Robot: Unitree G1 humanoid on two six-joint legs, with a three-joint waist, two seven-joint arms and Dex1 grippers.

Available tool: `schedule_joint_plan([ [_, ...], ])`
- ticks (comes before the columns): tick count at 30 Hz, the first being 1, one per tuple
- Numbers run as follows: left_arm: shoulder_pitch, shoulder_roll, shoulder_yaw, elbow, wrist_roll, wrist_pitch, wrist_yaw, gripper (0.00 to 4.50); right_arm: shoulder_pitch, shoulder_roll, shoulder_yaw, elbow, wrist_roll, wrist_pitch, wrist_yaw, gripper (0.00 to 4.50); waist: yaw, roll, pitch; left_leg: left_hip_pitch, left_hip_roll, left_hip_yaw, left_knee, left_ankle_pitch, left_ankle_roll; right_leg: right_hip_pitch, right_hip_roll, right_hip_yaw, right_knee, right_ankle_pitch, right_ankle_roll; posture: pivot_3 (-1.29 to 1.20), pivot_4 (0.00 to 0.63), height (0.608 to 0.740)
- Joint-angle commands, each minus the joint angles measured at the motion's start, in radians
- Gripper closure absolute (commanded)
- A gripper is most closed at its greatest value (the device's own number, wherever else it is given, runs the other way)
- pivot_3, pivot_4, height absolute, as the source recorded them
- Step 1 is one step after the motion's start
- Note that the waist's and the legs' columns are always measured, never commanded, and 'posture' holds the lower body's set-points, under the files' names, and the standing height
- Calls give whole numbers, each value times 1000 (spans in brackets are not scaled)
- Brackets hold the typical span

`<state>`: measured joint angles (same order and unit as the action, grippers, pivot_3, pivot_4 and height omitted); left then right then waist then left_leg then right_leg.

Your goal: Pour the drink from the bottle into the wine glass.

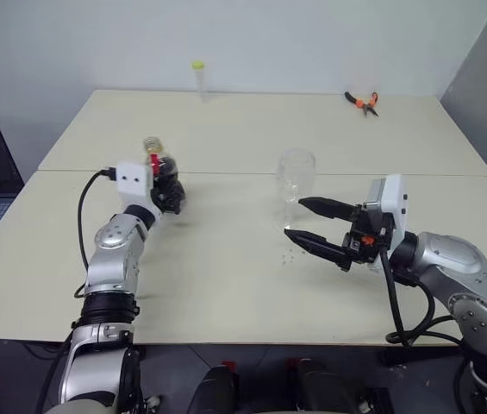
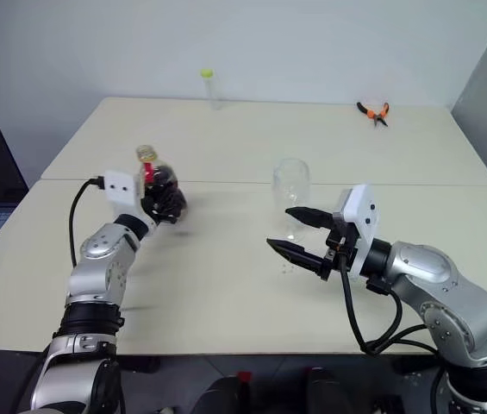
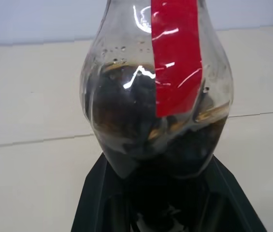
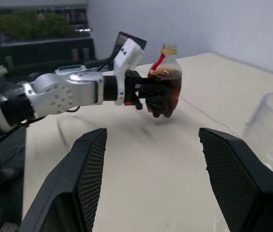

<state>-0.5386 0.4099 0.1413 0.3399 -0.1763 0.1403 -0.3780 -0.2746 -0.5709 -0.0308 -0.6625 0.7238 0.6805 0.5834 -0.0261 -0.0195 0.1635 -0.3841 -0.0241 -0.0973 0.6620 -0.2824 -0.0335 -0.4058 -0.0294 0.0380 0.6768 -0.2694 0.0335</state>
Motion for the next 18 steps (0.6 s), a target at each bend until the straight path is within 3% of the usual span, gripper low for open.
schedule_joint_plan([
  [1, -78, 28, -63, -74, 45, -61, -65, 3604, 29, 14, -46, -19, -35, -38, -57, 1242, 1, 0, 0, 0, 0, 0, 0, 0, 0, 0, 0, 0, 0, 0, 0, 0, 150, 740],
  [7, -268, 41, -206, 73, 161, -211, -194, 3645, 66, 52, -32, -5, -130, -76, -135, 1242, 1, 0, 0, 0, -1, 1, 0, 0, 0, 0, 4, 0, 0, 0, 0, 0, 150, 740],
  [18, -549, 2, -328, 497, 321, -590, -230, 3728, 76, 100, 2, -7, -203, -75, -183, 1242, -6, -1, 0, 0, 0, 2, 0, -1, 1, -1, 6, 1, 1, 0, 0, 0, 150, 740],
])
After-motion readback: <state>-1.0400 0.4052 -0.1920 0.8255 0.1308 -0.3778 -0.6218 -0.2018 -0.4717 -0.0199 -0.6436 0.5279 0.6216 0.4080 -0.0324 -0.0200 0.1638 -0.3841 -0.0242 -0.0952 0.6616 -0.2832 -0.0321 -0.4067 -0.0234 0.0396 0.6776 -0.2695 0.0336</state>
